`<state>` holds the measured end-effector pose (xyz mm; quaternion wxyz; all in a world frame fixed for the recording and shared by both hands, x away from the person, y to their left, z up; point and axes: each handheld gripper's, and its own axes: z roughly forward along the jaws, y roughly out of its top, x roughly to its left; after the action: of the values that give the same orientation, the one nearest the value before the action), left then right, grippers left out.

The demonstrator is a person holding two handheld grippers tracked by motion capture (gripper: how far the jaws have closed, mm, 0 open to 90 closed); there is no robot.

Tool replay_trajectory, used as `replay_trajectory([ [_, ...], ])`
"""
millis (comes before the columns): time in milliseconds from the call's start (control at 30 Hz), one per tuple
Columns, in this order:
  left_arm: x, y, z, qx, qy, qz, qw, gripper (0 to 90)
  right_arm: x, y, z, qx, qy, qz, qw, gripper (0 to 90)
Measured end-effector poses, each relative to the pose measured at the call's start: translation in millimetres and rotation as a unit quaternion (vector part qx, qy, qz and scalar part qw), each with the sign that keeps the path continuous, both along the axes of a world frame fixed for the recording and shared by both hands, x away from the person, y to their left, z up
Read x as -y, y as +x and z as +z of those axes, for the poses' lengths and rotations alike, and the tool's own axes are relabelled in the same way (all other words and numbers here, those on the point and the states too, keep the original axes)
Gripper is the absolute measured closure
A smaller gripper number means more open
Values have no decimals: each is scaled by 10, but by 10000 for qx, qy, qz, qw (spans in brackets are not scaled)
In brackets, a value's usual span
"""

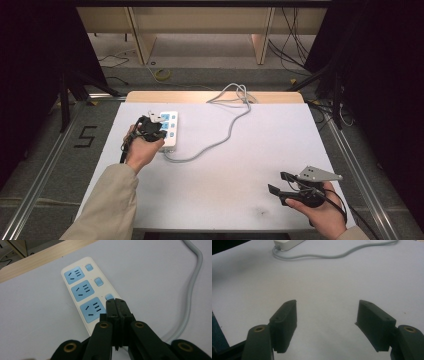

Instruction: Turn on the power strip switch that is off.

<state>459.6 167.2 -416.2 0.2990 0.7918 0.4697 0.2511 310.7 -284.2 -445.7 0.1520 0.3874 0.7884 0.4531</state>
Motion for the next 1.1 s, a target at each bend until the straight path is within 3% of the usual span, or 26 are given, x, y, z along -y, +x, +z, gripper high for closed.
replay_trajectory([
  [1100, 34, 124, 8, -2, -19, -3, 10000, 899, 3, 0, -2, -16, -22, 6, 10000, 329],
])
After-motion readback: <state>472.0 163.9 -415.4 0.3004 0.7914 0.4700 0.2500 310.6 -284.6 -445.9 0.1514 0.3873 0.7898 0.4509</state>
